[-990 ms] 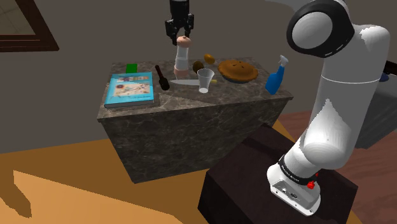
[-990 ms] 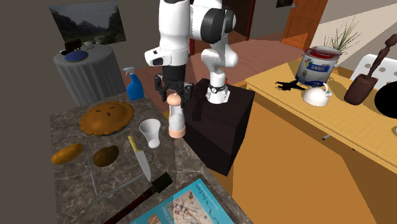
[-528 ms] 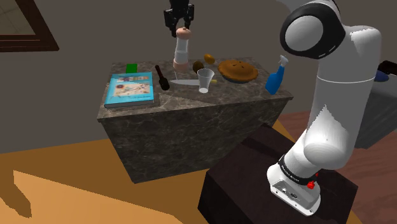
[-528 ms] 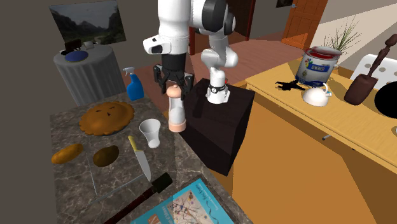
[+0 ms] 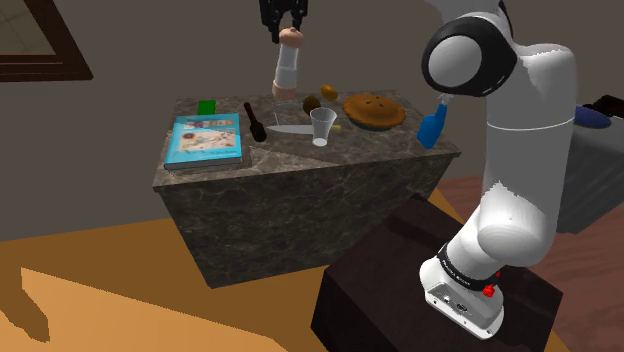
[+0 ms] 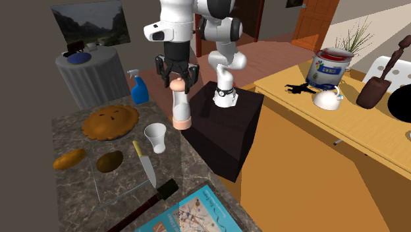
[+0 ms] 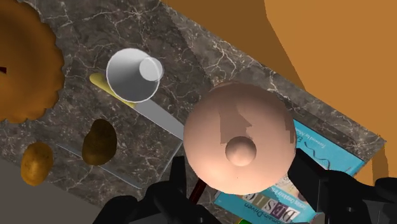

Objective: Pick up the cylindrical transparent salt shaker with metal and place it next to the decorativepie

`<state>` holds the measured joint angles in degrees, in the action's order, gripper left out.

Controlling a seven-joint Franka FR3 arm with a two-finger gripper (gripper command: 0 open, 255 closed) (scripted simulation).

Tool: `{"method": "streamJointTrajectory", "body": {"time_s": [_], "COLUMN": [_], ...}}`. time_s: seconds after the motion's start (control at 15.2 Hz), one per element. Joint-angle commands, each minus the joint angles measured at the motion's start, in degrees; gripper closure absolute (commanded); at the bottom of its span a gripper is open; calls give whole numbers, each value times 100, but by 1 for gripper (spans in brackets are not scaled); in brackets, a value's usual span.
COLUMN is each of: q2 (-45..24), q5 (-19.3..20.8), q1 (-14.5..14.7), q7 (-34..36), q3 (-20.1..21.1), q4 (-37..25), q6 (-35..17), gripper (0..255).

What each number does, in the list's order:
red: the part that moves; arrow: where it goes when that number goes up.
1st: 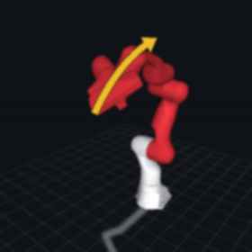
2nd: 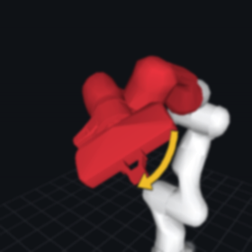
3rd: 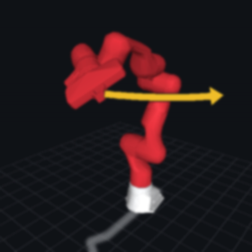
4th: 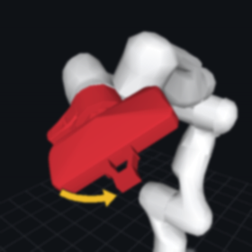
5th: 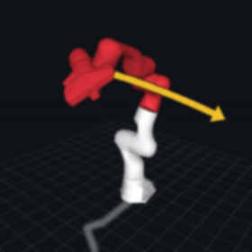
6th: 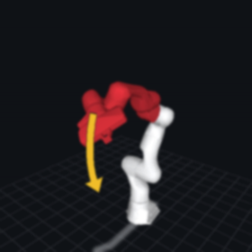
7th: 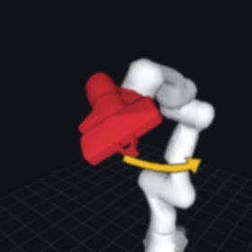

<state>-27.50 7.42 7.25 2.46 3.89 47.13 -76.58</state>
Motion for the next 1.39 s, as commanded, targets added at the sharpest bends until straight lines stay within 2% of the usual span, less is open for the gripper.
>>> {"method": "streamJointTrajectory", "body": {"time_s": [0.0, 0.2, 0.53, 0.92, 1.32], "q2": [484, 1212, 2090, 2852, 3381], "q5": [-47, -134, -233, -280, -263], "q1": [-150, -423, -797, -1185, -1539], "q7": [-108, -382, -911, -1611, -2355], "q3": [-14, -93, -306, -640, -1042], "q4": [711, 1805, 3022, 3988, 4605], "q6": [-246, -640, -1029, -1293, -1442], "gripper": [255, 255, 255, 255, 255]}}
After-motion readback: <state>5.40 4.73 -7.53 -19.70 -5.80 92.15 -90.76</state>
